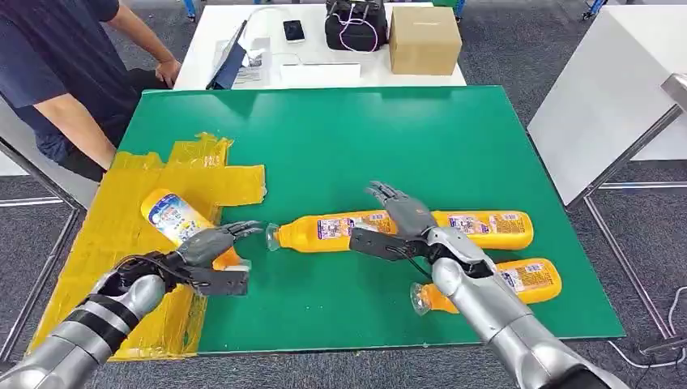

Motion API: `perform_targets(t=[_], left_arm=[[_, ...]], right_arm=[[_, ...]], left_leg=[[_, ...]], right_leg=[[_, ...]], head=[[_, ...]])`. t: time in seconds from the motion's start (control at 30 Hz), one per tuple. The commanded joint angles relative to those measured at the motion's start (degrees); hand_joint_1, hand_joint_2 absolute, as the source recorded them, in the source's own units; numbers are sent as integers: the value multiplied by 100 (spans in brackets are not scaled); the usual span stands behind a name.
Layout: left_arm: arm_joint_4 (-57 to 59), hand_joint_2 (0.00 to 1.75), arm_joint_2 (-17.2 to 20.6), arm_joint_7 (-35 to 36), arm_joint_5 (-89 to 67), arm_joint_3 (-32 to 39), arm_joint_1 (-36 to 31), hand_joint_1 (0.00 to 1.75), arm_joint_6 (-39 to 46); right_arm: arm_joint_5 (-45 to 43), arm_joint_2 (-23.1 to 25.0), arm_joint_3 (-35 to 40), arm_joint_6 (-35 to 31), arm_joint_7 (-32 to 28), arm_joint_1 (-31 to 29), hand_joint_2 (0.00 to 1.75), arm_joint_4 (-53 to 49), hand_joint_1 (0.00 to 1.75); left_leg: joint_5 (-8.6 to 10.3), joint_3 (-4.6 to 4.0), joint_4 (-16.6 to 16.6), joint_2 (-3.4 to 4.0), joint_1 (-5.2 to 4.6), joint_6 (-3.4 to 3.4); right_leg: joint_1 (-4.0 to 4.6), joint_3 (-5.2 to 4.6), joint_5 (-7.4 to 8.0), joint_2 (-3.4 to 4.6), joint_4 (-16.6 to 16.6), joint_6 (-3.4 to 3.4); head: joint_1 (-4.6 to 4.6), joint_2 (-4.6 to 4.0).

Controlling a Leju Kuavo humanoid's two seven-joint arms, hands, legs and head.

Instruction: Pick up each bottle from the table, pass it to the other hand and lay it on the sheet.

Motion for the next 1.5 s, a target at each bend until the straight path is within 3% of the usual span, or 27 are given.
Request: perform_targets(t=[0.03, 0.1, 0.27, 0.5, 0.63, 0.7, 0.73, 0.77, 0.8, 1.0, 1.23, 1.33, 1.4, 1.43, 1.5], left_arm=[[-1270, 0, -387, -811, 1870, 1299, 922, 0, -226], [-1722, 0, -655, -749, 2562, 1739, 1199, 0, -512], [-2388, 0, -1171, -660, 3417, 2390, 1547, 0, -632], [-2568, 0, -1294, -686, 3628, 2521, 1631, 0, -741], [-2464, 0, -1331, -753, 3669, 2491, 1521, 0, -739], [-2458, 0, -1338, -753, 3669, 2470, 1465, 0, -743], [-2441, 0, -1339, -753, 3689, 2453, 1437, 0, -744], [-2400, 0, -1331, -771, 3739, 2454, 1437, 0, -740], [-2378, 0, -1324, -777, 3756, 2459, 1450, 0, -729], [-2538, 0, -1412, -647, 3819, 2700, 1667, 0, -538], [-2527, 0, -1444, -625, 3815, 2737, 1693, 0, -484], [-2959, 0, -1790, -162, 4140, 3053, 1960, 0, -104], [-3176, 0, -2031, 116, 4495, 3214, 2186, 0, 218], [-3196, 175, -2068, 292, 4604, 3204, 2249, 0, 387], [-3215, 175, -2169, 453, 4851, 3160, 2356, 0, 722]], right_arm=[[-108, 637, 626, -37, -213, -996, 175, 1836, 0], [-101, 758, 673, -101, -219, -1112, 175, 2074, 0], [-29, 1020, 892, -31, -167, -1270, 175, 2541, 0], [150, 1097, 1169, 149, 52, -1330, 175, 3075, 0], [669, 1065, 1884, 1310, 294, -1428, 175, 3496, 0], [681, 1030, 1901, 1274, 279, -1388, 175, 3496, 0], [769, 1021, 2014, 1353, 248, -1394, 175, 3504, 38], [931, 983, 2216, 1468, 204, -1399, 175, 3512, 175], [996, 970, 2275, 1449, 315, -1383, 175, 3542, 175], [943, 1052, 2029, 781, 680, -1369, 175, 3459, 175], [890, 1046, 1943, 660, 717, -1357, 175, 3435, 175], [255, 1123, 858, -858, 940, -1090, 175, 3031, 175], [-807, 1062, -364, -1687, 215, -525, 175, 2144, 175], [-1051, 978, -683, -1986, -35, -217, 175, 1605, 175], [-1715, 870, -1361, -2314, -547, 609, 175, 30, 175]], left_leg=[[-33, 58, 1, 47, 2, -6], [-12, 20, -1, 22, -2, -2], [-20, 30, 6, 16, 1, -2], [-16, 31, 0, 6, 3, -6], [-7, 10, 0, 5, -2, -2], [-16, 33, 0, -2, 3, -4], [-9, 25, -2, -14, 2, -3], [-4, 17, -4, -12, 2, -3], [-17, 47, -2, -15, 7, -6], [-7, 46, -6, -4, 4, -4], [-6, 56, -4, -8, 3, -5], [-5, 52, -5, -2, 1, -3], [-11, 60, -5, -1, 3, -3], [-15, 64, -4, 1, 6, -4], [-9, 48, -6, -4, 4, -2]], right_leg=[[3, 49, -18, 41, -7, -3], [-2, 16, -6, 19, -4, 0], [0, 29, -13, 14, -5, 0], [3, 31, -14, 4, -7, -5], [-2, 8, -6, 5, -4, -2], [3, 37, -16, -4, -8, -3], [2, 30, -13, -15, -9, -2], [1, 20, -7, -12, -10, -2], [7, 56, -20, -18, -15, -4], [2, 46, -6, -5, -17, -4], [2, 55, -7, -9, -15, -5], [0, 51, -5, -3, -14, -3], [2, 62, -9, -2, -18, -2], [5, 67, -12, -2, -19, -3], [3, 53, -7, -3, -19, -2]], head=[[4, 0], [0, 0], [2, 0], [2, 0], [0, 0], [2, 0], [2, 0], [4, 0], [-4, 0], [2, 0], [2, 0], [0, 0], [0, 0], [2, 0], [4, 0]])
